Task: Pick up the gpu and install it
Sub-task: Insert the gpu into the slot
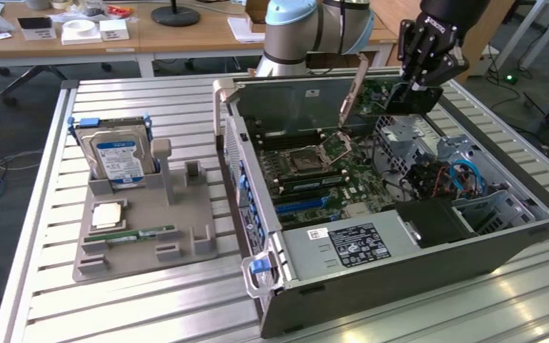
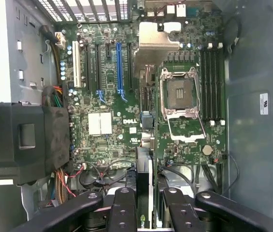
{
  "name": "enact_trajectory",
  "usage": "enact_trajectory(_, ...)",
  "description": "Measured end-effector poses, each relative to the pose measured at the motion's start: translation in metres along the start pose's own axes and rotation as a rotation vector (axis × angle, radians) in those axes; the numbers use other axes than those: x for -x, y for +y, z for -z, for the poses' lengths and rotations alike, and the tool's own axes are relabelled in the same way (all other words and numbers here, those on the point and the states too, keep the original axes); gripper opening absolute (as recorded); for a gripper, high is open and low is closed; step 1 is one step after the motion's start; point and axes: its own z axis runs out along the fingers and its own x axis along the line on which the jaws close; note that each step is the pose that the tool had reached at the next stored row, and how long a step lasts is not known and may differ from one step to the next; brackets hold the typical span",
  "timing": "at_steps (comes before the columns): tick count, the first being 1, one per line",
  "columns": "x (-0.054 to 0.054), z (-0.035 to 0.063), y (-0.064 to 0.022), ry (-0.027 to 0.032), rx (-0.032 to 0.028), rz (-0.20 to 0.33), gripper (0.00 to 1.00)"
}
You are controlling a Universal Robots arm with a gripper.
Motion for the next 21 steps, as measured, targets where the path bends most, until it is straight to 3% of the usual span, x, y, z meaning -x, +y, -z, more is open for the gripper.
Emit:
enact_trajectory(5,0.0,-0.0006,0.0006,-0.0116,-0.003,0.001,0.26)
enact_trajectory(16,-0.001,-0.005,0.0052,-0.0202,-0.0152,0.003,0.26)
enact_trajectory(21,-0.0021,-0.007,0.0078,-0.0228,-0.0179,0.005,0.26)
